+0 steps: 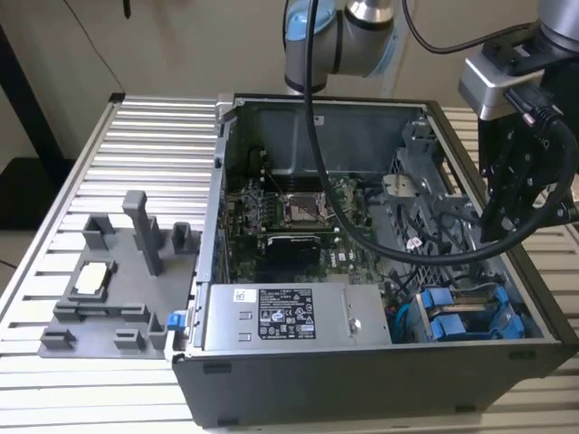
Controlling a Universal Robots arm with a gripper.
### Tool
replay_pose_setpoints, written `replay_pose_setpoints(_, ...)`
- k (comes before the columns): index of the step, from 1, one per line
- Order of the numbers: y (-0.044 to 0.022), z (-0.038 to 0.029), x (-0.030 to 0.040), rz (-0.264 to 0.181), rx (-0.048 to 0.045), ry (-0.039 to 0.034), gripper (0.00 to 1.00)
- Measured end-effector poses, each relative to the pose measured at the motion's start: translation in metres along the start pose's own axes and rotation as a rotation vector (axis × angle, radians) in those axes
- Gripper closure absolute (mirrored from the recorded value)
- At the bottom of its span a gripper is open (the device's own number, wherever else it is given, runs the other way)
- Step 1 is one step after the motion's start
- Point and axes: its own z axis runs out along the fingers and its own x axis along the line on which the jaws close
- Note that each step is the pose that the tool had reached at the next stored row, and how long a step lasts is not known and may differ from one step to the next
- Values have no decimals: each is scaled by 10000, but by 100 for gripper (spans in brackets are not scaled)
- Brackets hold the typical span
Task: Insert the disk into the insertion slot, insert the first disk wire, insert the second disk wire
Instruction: 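Insert the first disk wire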
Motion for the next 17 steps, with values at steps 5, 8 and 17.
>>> replay_pose_setpoints(5,-45,14,4,-15,-395,111,81)
replay_pose_setpoints(8,-89,29,10,-17,-596,128,81)
replay_pose_setpoints(17,-164,94,67,7,-1057,95,81)
